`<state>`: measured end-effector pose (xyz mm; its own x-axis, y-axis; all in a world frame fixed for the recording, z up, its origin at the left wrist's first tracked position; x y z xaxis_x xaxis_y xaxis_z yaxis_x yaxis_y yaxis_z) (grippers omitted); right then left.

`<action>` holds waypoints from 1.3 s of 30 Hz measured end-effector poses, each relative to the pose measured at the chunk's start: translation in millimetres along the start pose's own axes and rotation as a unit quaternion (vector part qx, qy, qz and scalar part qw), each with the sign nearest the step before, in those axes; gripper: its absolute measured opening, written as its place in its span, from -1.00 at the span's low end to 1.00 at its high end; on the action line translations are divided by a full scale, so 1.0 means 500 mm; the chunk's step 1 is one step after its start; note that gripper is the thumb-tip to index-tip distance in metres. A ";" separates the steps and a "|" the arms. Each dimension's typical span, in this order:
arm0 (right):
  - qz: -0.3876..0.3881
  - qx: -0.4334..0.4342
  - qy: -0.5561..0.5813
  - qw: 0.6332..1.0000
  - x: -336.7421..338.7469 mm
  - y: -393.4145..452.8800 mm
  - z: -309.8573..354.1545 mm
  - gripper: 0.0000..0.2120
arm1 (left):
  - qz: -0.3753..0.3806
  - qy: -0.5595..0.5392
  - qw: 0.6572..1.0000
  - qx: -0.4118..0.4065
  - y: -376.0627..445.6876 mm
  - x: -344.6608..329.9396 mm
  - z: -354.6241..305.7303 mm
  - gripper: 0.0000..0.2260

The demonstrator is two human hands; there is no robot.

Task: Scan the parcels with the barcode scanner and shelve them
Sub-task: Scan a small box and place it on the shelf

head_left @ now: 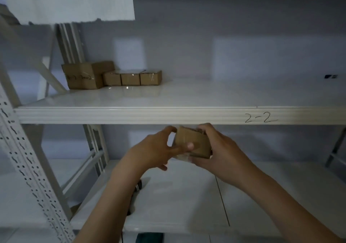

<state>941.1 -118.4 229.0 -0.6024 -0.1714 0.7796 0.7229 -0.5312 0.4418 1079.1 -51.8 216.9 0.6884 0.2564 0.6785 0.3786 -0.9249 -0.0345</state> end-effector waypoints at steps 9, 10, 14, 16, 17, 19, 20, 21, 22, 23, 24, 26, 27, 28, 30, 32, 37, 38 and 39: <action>-0.073 0.057 0.113 0.989 0.191 0.046 0.130 -0.44 | -0.182 0.088 0.952 -0.228 -0.127 0.173 -0.223 -0.48; -0.083 0.062 0.125 0.987 0.203 0.054 0.140 -0.44 | -0.199 0.090 0.945 -0.242 -0.132 0.186 -0.233 -0.47; -0.165 0.095 0.092 0.977 0.237 0.098 0.161 -0.46 | -0.273 0.073 0.912 -0.296 -0.119 0.231 -0.256 -0.46; -0.203 0.110 0.040 0.972 0.230 0.128 0.156 -0.43 | -0.299 0.061 0.898 -0.318 -0.089 0.237 -0.253 -0.45; -0.212 0.110 0.012 0.971 0.217 0.146 0.147 -0.42 | -0.305 0.057 0.892 -0.328 -0.067 0.233 -0.247 -0.44; -0.206 0.091 -0.030 0.974 0.180 0.184 0.111 -0.39 | -0.297 0.056 0.892 -0.335 -0.007 0.216 -0.222 -0.43; -0.192 0.077 -0.043 0.977 0.157 0.200 0.088 -0.38 | -0.283 0.060 0.899 -0.328 0.027 0.203 -0.204 -0.43; -0.174 0.061 -0.047 0.982 0.134 0.214 0.064 -0.37 | -0.265 0.063 0.908 -0.319 0.060 0.191 -0.186 -0.43; -0.154 0.044 -0.041 0.986 0.114 0.227 0.041 -0.36 | -0.247 0.068 0.917 -0.307 0.089 0.180 -0.169 -0.46; -0.134 0.030 -0.028 0.990 0.096 0.236 0.023 -0.36 | -0.235 0.078 0.923 -0.296 0.111 0.173 -0.154 -0.49; -0.117 0.019 -0.016 0.993 0.084 0.245 0.012 -0.38 | -0.230 0.096 0.925 -0.288 0.129 0.171 -0.143 -0.53; -0.095 0.003 -0.022 0.995 0.069 0.266 0.002 -0.44 | -0.233 0.134 0.920 -0.284 0.153 0.182 -0.135 -0.61; -0.086 -0.005 -0.047 0.995 0.065 0.280 -0.001 -0.46 | -0.232 0.153 0.918 -0.281 0.166 0.190 -0.133 -0.63; -0.076 -0.012 -0.085 0.993 0.064 0.296 -0.004 -0.49 | -0.229 0.175 0.917 -0.276 0.180 0.198 -0.133 -0.63; -0.050 -0.030 -0.161 0.985 0.065 0.331 -0.007 -0.52 | -0.218 0.227 0.912 -0.265 0.211 0.215 -0.137 -0.58; -0.003 -0.043 -0.196 0.980 0.059 0.373 -0.013 -0.52 | -0.196 0.277 0.908 -0.244 0.241 0.226 -0.138 -0.54; 0.100 -0.091 -0.274 0.952 0.022 0.489 -0.045 -0.52 | -0.135 0.358 0.911 -0.150 0.342 0.249 -0.111 -0.50; 0.113 -0.100 -0.290 0.945 0.013 0.511 -0.052 -0.52 | -0.122 0.367 0.913 -0.133 0.363 0.254 -0.104 -0.49; 0.125 -0.107 -0.303 0.939 0.003 0.530 -0.058 -0.51 | -0.110 0.380 0.911 -0.116 0.384 0.259 -0.098 -0.49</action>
<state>1122.1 -283.8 334.2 -0.0721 0.1559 0.9851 0.6921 -0.7034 0.1619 1210.5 -210.0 334.0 -0.0494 0.2558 0.9655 0.2540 -0.9317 0.2598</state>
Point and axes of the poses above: each hand's wrist, its own y-axis towards the middle knuckle, its own x-axis out of the back of the hand, z = x × y, the point moved 9 cm from there along y, towards the middle knuckle, and after that the axes turned 2 degrees about -y, right-handed, at the moved point
